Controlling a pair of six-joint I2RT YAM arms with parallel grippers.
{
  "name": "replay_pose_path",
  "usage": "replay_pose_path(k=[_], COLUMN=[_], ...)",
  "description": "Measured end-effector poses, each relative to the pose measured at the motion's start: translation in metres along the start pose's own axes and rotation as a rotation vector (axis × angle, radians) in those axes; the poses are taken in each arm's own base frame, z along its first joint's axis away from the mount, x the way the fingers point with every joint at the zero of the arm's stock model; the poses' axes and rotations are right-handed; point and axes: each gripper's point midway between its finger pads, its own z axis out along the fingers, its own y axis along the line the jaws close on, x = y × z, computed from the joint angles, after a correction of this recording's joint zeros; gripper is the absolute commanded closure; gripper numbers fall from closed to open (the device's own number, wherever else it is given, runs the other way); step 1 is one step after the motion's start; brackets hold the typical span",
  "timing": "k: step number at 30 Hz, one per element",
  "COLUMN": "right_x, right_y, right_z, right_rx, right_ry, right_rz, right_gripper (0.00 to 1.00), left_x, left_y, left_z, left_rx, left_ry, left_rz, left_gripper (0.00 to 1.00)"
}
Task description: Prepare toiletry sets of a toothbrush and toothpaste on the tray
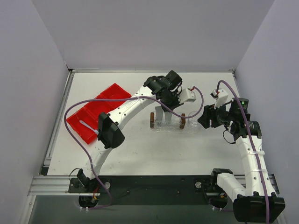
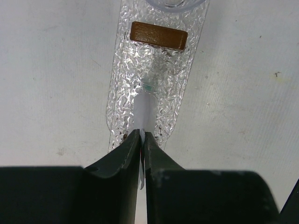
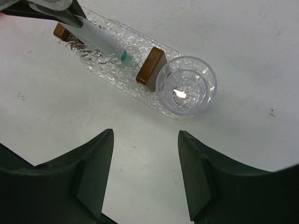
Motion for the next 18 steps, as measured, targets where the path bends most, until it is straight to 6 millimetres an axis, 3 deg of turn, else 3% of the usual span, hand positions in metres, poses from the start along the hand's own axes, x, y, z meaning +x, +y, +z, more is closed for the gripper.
replay_pose_path(k=[18], right_x=[0.0], right_y=[0.0], right_z=[0.0], right_rx=[0.0], right_ry=[0.0], right_rz=[0.001], right_gripper=[0.48], left_x=[0.0011], left_y=[0.0017], left_z=[0.0003], left_rx=[-0.001], left_ry=[0.001], left_rz=[-0.005], left_gripper=[0.72])
